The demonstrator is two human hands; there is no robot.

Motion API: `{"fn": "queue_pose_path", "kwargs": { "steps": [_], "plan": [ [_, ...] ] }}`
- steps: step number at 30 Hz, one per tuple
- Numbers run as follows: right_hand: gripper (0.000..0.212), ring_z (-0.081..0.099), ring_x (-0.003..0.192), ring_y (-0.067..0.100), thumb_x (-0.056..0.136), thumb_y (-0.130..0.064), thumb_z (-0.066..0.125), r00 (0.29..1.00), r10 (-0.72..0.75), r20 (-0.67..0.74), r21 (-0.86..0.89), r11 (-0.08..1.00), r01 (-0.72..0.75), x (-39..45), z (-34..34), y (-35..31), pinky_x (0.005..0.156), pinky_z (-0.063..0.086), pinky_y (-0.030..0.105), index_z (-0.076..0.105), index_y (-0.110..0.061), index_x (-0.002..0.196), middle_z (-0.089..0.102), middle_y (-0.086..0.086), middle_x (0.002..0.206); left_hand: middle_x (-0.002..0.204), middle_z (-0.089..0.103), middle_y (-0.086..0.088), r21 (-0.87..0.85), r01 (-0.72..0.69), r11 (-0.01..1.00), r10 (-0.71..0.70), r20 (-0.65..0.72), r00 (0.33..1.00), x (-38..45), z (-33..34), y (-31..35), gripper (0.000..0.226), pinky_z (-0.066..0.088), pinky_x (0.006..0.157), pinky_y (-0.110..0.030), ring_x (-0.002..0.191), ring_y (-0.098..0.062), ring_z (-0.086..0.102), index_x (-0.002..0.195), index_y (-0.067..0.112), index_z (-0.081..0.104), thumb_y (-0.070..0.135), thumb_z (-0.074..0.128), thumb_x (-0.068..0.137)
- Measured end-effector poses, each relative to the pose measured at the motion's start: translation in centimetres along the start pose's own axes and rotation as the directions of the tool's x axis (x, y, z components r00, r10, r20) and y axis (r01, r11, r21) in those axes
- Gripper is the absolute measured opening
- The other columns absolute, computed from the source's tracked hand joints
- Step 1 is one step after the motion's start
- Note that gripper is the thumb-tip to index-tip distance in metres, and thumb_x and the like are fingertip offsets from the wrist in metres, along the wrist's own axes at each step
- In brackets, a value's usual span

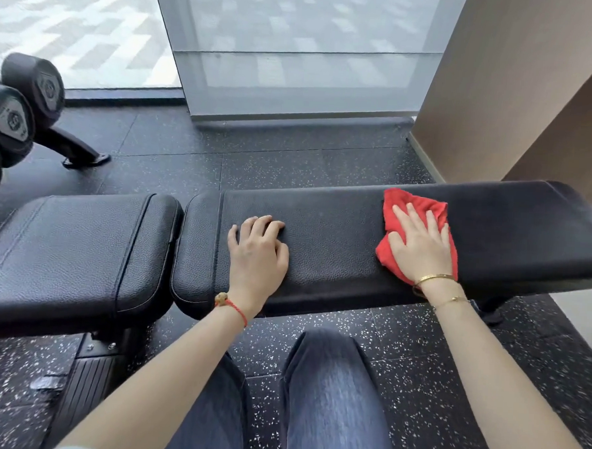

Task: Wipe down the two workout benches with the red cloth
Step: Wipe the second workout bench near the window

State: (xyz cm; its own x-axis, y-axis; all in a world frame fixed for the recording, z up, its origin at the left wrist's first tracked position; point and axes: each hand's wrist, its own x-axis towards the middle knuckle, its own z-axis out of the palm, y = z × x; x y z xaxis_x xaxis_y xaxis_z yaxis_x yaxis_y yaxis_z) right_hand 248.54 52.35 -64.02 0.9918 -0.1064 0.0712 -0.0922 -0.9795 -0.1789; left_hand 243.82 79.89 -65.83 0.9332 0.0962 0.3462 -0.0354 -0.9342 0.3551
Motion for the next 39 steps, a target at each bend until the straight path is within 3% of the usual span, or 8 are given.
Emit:
{"fn": "queue_pose_path", "kwargs": {
  "steps": [6,15,18,22,27,32,35,39],
  "plan": [
    [0.057,0.007,0.149,0.032,0.096,-0.041,0.031,0.981,0.193,0.026,0.039,0.980,-0.194,4.8,-0.3,-0.6,0.120,-0.002,0.051,0.023,-0.032,0.152,0.015,-0.002,0.162,0.130,0.060,-0.001,0.047,0.016,0.999,-0.017,0.013,1.000,0.1,-0.1,0.7,0.034,0.031,0.110,-0.053,0.126,-0.027,0.049,0.117,0.018,0.064,0.021,0.050,0.086],
    [0.059,0.007,0.150,0.025,0.094,-0.040,0.038,0.974,-0.214,0.074,0.031,0.977,0.212,1.1,0.7,-4.5,0.121,-0.002,0.049,0.023,-0.037,0.151,0.015,-0.009,0.162,0.127,0.062,-0.003,0.038,0.015,0.999,-0.014,-0.020,1.000,0.1,0.2,0.5,0.032,0.032,0.109,-0.054,0.124,-0.028,0.050,0.116,0.017,0.065,0.017,0.055,0.086],
    [0.059,0.009,0.150,0.022,0.094,-0.039,0.040,0.967,-0.249,0.052,0.030,0.968,0.247,-1.2,0.6,-2.7,0.121,0.000,0.048,0.025,-0.038,0.151,0.017,-0.011,0.161,0.128,0.063,-0.006,0.029,0.007,1.000,-0.007,-0.028,1.000,0.0,0.3,0.6,0.032,0.034,0.108,-0.055,0.124,-0.030,0.051,0.116,0.014,0.066,0.014,0.056,0.086],
    [0.058,0.016,0.148,0.023,0.093,-0.039,0.039,0.988,-0.151,-0.022,-0.004,0.989,0.151,-2.2,0.0,2.1,0.121,0.004,0.048,0.028,-0.037,0.150,0.022,-0.010,0.160,0.128,0.063,-0.008,0.038,0.006,0.999,-0.004,-0.037,0.999,0.0,0.3,0.7,0.032,0.035,0.108,-0.054,0.124,-0.032,0.052,0.116,0.012,0.067,0.012,0.057,0.086],
    [0.056,0.016,0.148,0.027,0.095,-0.038,0.039,0.993,0.109,-0.045,-0.003,0.994,-0.109,1.4,-1.1,7.9,0.121,0.004,0.049,0.029,-0.035,0.150,0.022,-0.007,0.160,0.128,0.063,-0.009,0.041,0.005,0.999,-0.004,-0.044,0.999,-0.1,0.5,1.0,0.032,0.033,0.109,-0.055,0.123,-0.033,0.052,0.116,0.010,0.066,0.010,0.057,0.086],
    [0.056,0.009,0.149,0.031,0.097,-0.041,0.030,0.956,0.294,-0.012,0.056,0.955,-0.293,6.7,-1.7,8.2,0.120,0.001,0.052,0.026,-0.031,0.152,0.017,-0.003,0.162,0.128,0.062,-0.010,0.058,0.017,0.998,-0.014,-0.048,0.999,-0.1,0.6,1.3,0.033,0.033,0.110,-0.058,0.124,-0.034,0.052,0.116,0.010,0.066,0.009,0.058,0.084],
    [0.056,0.006,0.149,0.031,0.098,-0.041,0.029,0.972,0.233,0.024,0.046,0.971,-0.234,8.3,-1.3,5.6,0.120,-0.001,0.052,0.023,-0.032,0.153,0.015,-0.003,0.162,0.127,0.062,-0.010,0.061,0.017,0.998,-0.015,-0.044,0.999,-0.1,0.5,1.4,0.033,0.033,0.110,-0.059,0.124,-0.034,0.051,0.116,0.010,0.065,0.009,0.057,0.084],
    [0.057,0.008,0.149,0.028,0.096,-0.040,0.033,0.999,0.014,0.050,0.029,0.999,-0.016,7.5,-0.4,1.1,0.121,-0.002,0.050,0.024,-0.035,0.152,0.016,-0.006,0.162,0.129,0.061,-0.009,0.058,0.014,0.998,-0.012,-0.027,1.000,0.0,0.4,1.3,0.033,0.032,0.110,-0.058,0.125,-0.033,0.050,0.118,0.011,0.064,0.011,0.056,0.086]
  ]
}}
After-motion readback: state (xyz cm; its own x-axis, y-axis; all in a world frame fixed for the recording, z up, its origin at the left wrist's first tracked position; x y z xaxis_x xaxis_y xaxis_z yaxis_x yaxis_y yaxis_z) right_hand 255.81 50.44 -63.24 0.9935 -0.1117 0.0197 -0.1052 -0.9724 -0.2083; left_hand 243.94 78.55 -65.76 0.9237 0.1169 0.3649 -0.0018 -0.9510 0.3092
